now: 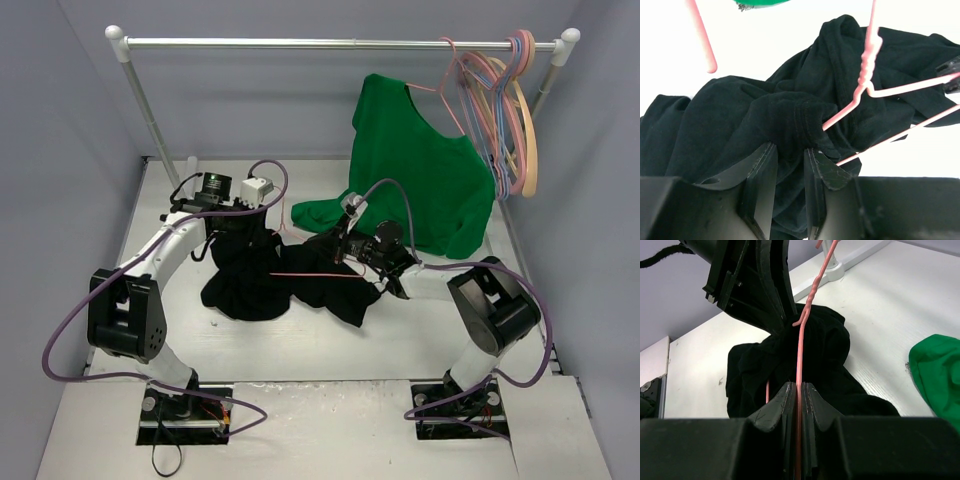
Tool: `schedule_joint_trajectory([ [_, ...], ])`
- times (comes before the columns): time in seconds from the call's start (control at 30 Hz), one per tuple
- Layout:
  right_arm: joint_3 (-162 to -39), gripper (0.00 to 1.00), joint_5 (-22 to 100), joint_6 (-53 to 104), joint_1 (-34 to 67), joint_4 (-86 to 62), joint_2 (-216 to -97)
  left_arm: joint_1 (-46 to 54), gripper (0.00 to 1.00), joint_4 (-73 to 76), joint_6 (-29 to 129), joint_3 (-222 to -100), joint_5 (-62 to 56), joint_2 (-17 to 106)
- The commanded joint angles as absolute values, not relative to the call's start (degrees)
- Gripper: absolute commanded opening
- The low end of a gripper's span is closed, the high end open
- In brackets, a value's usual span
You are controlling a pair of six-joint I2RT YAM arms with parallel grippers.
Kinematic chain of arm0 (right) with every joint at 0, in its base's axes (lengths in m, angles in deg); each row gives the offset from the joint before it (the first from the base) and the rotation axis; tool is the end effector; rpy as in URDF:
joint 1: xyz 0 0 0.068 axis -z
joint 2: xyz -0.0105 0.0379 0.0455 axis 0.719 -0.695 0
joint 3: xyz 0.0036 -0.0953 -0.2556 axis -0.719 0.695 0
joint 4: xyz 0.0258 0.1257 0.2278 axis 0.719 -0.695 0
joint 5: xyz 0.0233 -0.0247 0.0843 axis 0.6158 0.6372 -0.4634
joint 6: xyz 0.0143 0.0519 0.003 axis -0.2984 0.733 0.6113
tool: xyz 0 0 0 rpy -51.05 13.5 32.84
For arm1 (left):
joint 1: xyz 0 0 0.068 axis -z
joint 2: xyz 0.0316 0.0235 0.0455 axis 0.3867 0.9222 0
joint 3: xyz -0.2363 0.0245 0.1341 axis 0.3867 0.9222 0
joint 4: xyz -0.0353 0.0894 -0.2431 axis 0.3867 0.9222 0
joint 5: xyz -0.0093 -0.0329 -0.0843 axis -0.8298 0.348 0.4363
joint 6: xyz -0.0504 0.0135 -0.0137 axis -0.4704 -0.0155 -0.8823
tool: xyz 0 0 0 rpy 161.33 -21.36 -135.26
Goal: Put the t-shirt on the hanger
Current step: Place tshirt on hanger
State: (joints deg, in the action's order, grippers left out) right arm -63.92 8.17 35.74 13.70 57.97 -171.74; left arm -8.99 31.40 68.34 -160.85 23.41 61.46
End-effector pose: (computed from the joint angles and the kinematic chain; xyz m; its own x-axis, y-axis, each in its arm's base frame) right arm 0.2688 0.1958 0.2252 -0.0973 0.2112 -0.9726 -0.9430 0.2928 0.1579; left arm 0.3344 -0.1028 0.2742 -0.6459 0.2614 -0.7172 0.6502 0.6806 -0.3375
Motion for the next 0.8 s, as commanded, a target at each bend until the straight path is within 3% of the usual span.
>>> schedule_joint_trajectory([
  [0.0,-68.1,0.0,4.7,37.1,13.2,88.2,-167.9,-8.4,0.22,27.2,66.8,-162.6,32.9,59.7],
  [0.37,-68.1,0.0,1.5,39.4,15.9,88.0,-164.4,-9.4,0.42,27.8,67.7,-163.5,31.5,59.4],
  [0.67,-68.7,0.0,1.3,40.7,17.1,88.9,-163.8,-9.4,0.42,29.5,68.2,-165.8,40.3,59.0],
  [0.77,-69.2,0.0,1.1,41.6,17.5,89.4,-164.0,-9.4,0.34,30.0,67.8,-166.9,43.1,58.2],
])
